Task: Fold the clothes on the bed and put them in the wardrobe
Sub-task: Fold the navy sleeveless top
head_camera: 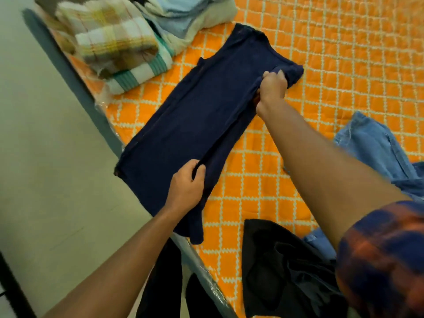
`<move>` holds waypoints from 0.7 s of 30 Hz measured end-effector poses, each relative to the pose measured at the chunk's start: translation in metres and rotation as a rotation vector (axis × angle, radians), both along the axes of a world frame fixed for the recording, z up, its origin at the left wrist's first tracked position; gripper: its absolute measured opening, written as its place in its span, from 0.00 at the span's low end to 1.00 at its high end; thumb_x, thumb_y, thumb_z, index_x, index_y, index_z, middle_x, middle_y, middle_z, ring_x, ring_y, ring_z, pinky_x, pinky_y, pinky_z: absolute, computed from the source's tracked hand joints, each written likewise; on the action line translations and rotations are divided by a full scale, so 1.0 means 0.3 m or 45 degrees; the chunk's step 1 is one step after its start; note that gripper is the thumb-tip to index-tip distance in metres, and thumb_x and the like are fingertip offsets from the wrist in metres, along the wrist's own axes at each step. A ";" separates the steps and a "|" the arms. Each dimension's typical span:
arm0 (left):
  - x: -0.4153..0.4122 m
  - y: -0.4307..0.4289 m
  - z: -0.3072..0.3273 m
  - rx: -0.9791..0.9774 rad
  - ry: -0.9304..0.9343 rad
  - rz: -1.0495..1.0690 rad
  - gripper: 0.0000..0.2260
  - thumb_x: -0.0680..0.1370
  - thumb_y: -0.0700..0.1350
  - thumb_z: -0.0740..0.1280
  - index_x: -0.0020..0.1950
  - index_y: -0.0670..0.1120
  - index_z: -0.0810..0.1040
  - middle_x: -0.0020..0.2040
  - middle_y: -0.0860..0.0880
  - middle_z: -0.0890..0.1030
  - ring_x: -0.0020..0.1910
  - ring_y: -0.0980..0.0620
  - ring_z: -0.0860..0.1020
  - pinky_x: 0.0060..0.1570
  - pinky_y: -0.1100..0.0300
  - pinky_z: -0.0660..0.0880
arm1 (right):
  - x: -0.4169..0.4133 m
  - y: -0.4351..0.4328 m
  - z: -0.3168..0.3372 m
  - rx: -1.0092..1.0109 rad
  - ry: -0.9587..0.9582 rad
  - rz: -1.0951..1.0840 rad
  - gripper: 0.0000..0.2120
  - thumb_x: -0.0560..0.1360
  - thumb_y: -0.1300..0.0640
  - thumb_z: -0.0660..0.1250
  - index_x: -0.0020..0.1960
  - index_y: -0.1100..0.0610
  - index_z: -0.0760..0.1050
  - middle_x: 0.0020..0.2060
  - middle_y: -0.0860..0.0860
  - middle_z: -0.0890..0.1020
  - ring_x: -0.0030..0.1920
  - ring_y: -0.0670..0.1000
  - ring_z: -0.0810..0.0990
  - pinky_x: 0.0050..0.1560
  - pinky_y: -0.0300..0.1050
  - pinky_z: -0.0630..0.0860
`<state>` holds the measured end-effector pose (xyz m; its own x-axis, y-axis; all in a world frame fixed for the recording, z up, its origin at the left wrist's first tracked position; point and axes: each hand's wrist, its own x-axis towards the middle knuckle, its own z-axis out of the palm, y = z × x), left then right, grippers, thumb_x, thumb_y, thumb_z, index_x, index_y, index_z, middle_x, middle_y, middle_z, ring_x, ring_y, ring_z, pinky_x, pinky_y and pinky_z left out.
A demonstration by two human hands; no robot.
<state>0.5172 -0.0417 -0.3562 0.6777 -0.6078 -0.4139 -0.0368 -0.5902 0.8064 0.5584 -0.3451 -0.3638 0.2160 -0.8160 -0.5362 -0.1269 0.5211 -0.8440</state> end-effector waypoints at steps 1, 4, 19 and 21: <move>0.056 0.034 0.004 0.006 -0.044 0.021 0.15 0.85 0.49 0.60 0.39 0.47 0.68 0.31 0.53 0.69 0.29 0.57 0.68 0.31 0.61 0.63 | 0.070 0.019 0.007 -0.041 0.018 0.055 0.25 0.81 0.60 0.59 0.78 0.52 0.66 0.55 0.50 0.74 0.48 0.52 0.76 0.48 0.48 0.76; 0.283 0.126 0.002 0.067 -0.249 0.093 0.15 0.83 0.51 0.62 0.38 0.47 0.70 0.30 0.52 0.71 0.30 0.56 0.70 0.32 0.58 0.63 | 0.286 0.098 0.036 -0.107 0.083 0.226 0.27 0.85 0.58 0.56 0.82 0.47 0.56 0.56 0.52 0.79 0.35 0.48 0.76 0.31 0.40 0.73; 0.552 0.308 -0.069 0.379 -0.856 -0.004 0.09 0.79 0.46 0.64 0.57 0.45 0.79 0.49 0.45 0.80 0.46 0.42 0.77 0.40 0.50 0.73 | 0.404 0.084 -0.087 -0.688 0.651 0.473 0.15 0.81 0.54 0.65 0.67 0.50 0.76 0.42 0.42 0.78 0.42 0.39 0.77 0.42 0.30 0.73; 0.543 0.194 -0.058 0.281 -0.936 -0.107 0.13 0.77 0.49 0.65 0.59 0.45 0.78 0.56 0.45 0.77 0.53 0.42 0.75 0.47 0.46 0.72 | 0.368 0.050 -0.097 -0.733 0.748 0.446 0.14 0.81 0.55 0.65 0.65 0.51 0.77 0.48 0.44 0.80 0.47 0.43 0.79 0.51 0.39 0.77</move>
